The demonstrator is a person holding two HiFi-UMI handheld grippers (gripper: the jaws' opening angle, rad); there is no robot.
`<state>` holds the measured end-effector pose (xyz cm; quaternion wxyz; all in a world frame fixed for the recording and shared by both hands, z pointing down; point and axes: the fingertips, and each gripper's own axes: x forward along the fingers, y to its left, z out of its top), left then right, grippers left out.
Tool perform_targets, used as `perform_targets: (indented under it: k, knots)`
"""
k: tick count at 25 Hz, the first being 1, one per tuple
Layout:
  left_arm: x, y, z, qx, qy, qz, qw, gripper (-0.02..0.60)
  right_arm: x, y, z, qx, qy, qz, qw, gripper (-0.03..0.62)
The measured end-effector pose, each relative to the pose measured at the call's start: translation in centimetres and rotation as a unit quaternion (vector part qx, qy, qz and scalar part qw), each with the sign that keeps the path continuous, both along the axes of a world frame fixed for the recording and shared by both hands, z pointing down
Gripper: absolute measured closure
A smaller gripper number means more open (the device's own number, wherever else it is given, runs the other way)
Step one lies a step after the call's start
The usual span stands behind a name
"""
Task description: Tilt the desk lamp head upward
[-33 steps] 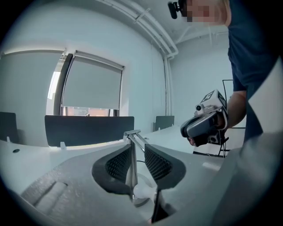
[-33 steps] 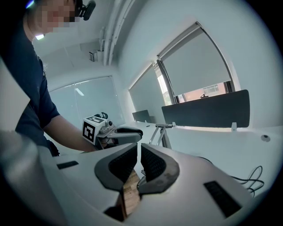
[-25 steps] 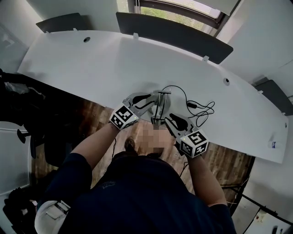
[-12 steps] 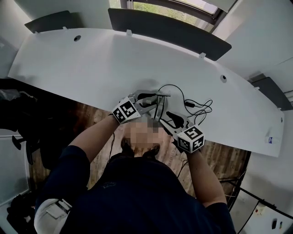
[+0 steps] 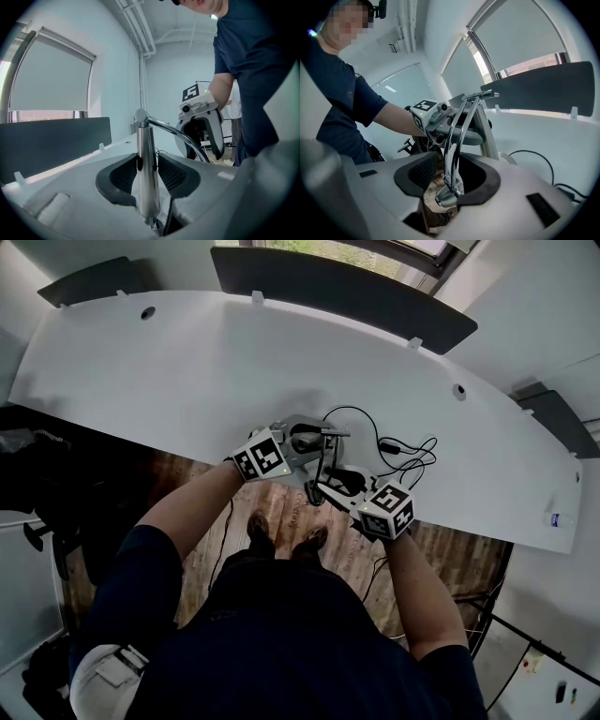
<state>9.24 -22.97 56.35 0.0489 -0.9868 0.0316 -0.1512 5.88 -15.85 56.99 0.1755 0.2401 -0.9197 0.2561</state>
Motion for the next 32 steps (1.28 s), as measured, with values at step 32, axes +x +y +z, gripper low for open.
perform_targets:
  k: [32]
  knots:
    - [0.0, 0.5, 0.8, 0.033, 0.005, 0.044, 0.9985, 0.442, -2.2, 2.3, -2.3, -0.175, -0.080, -0.097, 0.976, 0.551]
